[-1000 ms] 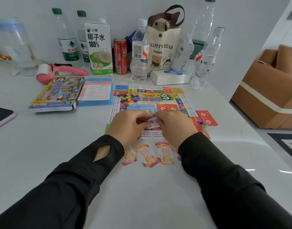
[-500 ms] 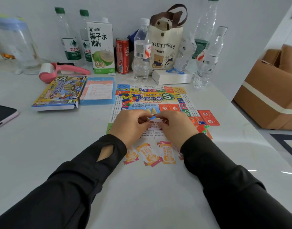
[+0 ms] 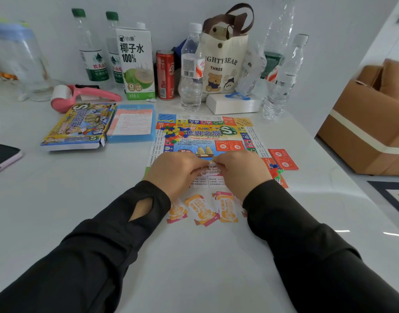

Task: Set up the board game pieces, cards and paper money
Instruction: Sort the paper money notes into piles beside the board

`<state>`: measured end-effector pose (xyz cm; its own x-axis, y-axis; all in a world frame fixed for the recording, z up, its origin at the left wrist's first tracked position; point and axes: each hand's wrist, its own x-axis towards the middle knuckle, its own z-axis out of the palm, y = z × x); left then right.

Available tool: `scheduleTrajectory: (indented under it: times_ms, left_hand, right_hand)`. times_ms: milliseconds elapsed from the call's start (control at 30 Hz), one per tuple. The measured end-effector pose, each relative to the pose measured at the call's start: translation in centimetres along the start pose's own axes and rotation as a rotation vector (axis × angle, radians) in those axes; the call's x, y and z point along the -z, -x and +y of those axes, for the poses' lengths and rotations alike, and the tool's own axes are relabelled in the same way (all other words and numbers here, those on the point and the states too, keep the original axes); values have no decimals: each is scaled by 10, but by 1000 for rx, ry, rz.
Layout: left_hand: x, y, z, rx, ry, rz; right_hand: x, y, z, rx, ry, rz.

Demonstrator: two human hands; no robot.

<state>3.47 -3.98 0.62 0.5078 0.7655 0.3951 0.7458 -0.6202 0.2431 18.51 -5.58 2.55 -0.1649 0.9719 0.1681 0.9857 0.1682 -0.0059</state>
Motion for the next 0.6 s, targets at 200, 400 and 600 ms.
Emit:
scheduleTrajectory:
  times_ms: [200,400,600]
  left_hand:
    - [0,2,3,35,7,34]
    - [-4,-1,0,361,320,127]
    - [-6,-2,3,390,342,143]
  right_hand:
    - [1,0,-1,-37,8,-13]
    - [9,6,-1,-119,-217,-24]
    - [6,6,-2,-170,-347,19]
